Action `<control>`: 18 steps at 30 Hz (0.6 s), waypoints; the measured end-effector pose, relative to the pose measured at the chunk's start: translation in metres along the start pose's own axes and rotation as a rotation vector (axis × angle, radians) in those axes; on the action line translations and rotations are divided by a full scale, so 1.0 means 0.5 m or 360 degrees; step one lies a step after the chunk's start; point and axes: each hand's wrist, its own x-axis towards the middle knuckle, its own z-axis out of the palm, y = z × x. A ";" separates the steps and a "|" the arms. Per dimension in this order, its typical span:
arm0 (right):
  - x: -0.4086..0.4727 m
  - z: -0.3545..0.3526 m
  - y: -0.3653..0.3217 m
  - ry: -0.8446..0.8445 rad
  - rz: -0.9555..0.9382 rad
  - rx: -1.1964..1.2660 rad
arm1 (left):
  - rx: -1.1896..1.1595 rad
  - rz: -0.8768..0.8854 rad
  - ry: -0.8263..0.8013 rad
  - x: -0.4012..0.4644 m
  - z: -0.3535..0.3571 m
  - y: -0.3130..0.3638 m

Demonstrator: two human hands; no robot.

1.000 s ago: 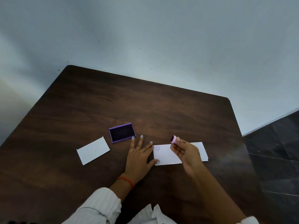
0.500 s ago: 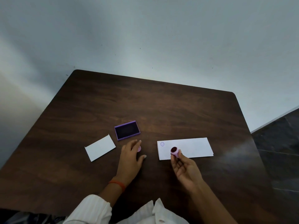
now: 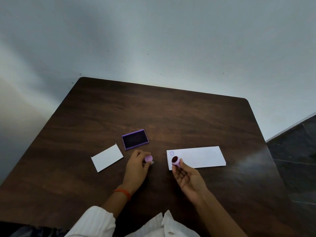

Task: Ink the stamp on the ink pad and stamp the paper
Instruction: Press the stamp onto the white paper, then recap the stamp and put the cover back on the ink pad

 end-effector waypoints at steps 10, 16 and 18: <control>-0.007 0.077 0.016 0.0002 -0.0646 -0.1213 | -0.0311 -0.0073 -0.0036 -0.016 -0.034 0.037; -0.006 0.094 0.026 0.0016 -0.1126 -0.1856 | -0.0488 -0.0107 -0.0046 -0.028 -0.046 0.041; -0.003 0.093 0.031 0.0027 -0.1152 -0.1939 | -0.0518 -0.0103 -0.0073 -0.031 -0.051 0.041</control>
